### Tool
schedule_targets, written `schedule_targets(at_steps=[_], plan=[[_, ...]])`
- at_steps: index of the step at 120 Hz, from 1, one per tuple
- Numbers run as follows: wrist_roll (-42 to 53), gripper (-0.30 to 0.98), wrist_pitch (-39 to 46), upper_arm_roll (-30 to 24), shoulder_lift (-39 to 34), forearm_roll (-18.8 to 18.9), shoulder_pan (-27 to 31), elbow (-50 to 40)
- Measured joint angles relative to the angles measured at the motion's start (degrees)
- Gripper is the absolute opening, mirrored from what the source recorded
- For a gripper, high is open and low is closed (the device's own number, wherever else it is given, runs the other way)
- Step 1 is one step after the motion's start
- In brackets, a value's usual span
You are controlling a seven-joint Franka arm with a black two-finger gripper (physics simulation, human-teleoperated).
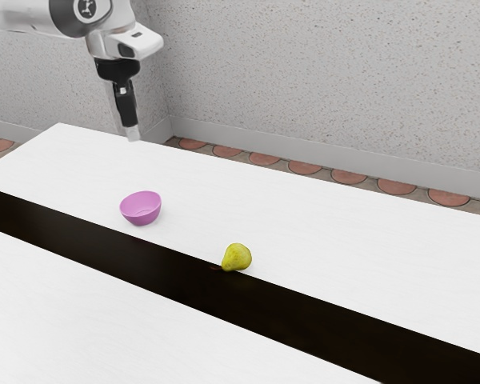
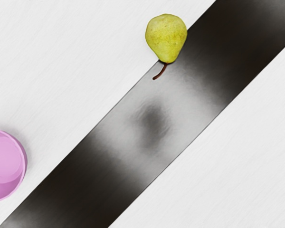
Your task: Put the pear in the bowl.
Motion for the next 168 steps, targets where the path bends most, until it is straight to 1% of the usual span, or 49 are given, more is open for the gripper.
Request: schedule_targets(at_steps=[39, 57, 71, 81, 92, 99, 104, 111, 133, 148, 168], plan=[[3.0, 0.69, 0.0, -0.3, 0.8, -0.1, -0.2, 0.0], [2.7, 0.69, 0.6, -0.2, 7.3, -3.6, -3.7, 3.1], [0.7, 0.68, 3.2, -0.1, 11.9, -4.9, -6.7, 3.6], [-0.8, 0.69, 4.9, 0.0, 13.6, -5.5, -7.5, 2.7], [-2.7, 0.69, 10.0, 0.1, 14.4, -5.9, -8.3, -2.6], [-4.0, 0.69, 12.7, 0.1, 16.4, -6.6, -8.4, -3.9], [-4.8, 0.68, 15.0, 0.1, 17.7, -6.5, -8.4, -4.5], [-5.9, 0.69, 19.3, 0.1, 18.5, -6.6, -8.4, -7.5], [-8.7, 0.69, 31.3, -0.1, 22.3, -8.7, -8.6, -11.6], [-9.6, 0.69, 35.6, -0.2, 24.6, -8.8, -8.9, -11.8], [-9.4, 0.69, 38.4, -0.2, 26.4, -9.0, -8.9, -12.3]])
